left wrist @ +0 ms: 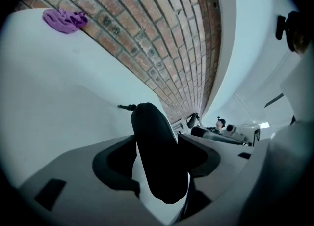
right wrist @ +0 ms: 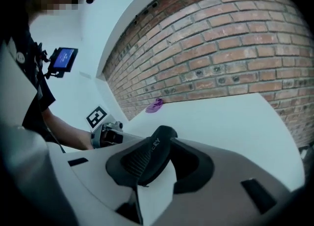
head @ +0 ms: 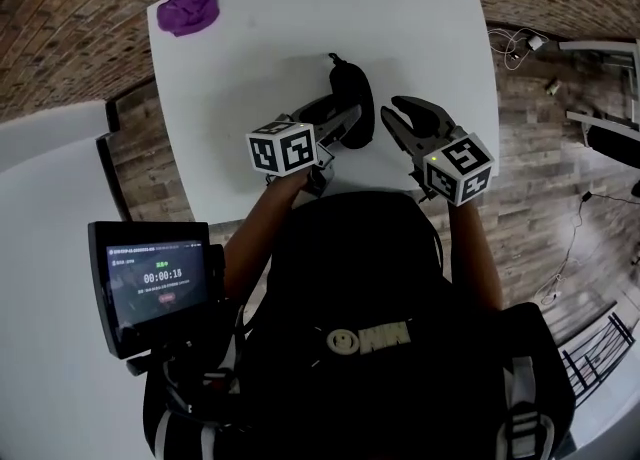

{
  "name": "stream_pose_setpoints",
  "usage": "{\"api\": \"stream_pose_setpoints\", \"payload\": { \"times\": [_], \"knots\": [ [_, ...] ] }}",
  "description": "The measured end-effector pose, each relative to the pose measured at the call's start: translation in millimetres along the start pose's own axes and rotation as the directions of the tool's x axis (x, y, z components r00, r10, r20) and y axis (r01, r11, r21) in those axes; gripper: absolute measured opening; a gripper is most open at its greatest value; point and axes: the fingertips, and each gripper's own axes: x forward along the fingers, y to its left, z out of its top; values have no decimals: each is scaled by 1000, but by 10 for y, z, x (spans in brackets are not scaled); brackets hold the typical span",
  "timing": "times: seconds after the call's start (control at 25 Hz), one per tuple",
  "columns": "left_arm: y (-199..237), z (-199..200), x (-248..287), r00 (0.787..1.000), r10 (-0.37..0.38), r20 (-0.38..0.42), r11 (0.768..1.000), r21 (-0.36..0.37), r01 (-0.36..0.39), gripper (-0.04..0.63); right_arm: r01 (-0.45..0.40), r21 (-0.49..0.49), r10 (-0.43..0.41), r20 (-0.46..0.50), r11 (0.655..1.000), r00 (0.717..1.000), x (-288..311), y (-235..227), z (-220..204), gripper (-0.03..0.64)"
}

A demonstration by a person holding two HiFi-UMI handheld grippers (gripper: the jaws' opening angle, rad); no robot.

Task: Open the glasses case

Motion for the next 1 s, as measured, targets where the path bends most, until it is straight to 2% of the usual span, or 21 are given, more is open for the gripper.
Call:
{"api": "stream_pose_setpoints", "payload": {
  "times": [0.08, 0.16, 0.2, 0.28, 0.36, 0.4, 0.44, 0.56, 0.64, 0.76, 0.88, 1.0],
  "knots": [
    [-93, 95, -62, 998, -48, 41, 999, 2, 48, 281, -81, 77, 82, -7, 994, 997, 33, 53, -89, 175],
    [-165, 198, -129, 992, -97, 84, 995, 10, 96, 279, -179, 207, 182, 2, 962, 983, 121, 124, -174, 266],
    [-198, 257, -170, 987, -123, 107, 992, 19, 122, 278, -238, 283, 241, 26, 929, 970, 177, 181, -187, 278],
    [-292, 374, -269, 970, -189, 151, 982, 42, 184, 275, -357, 405, 345, 105, 842, 933, 282, 324, -140, 287],
    [-429, 462, -391, 948, -256, 189, 967, 61, 249, 269, -458, 442, 422, 184, 771, 888, 332, 493, -35, 288],
    [-492, 505, -459, 938, -280, 207, 960, 73, 270, 262, -498, 432, 454, 208, 752, 866, 342, 579, 17, 287],
    [-544, 551, -530, 928, -297, 224, 955, 89, 284, 252, -526, 408, 479, 218, 747, 850, 349, 656, 61, 287],
    [-643, 644, -740, 915, -331, 230, 939, 173, 297, 230, -548, 285, 512, 197, 786, 836, 354, 833, 156, 285],
    [-738, 646, -924, 920, -346, 183, 922, 249, 297, 230, -549, 192, 519, 187, 813, 834, 316, 980, 233, 279],
    [-848, 609, -1126, 927, -366, 81, 877, 364, 314, 278, -566, 67, 545, 196, 822, 815, 237, 1161, 394, 275],
    [-913, 609, -1180, 921, -390, 6, 848, 392, 356, 319, -572, -72, 576, 151, 817, 804, 264, 1288, 468, 273],
    [-975, 636, -1249, 909, -416, 16, 837, 399, 376, 322, -564, -160, 580, 78, 810, 811, 385, 1446, 459, 273]
  ]
}}
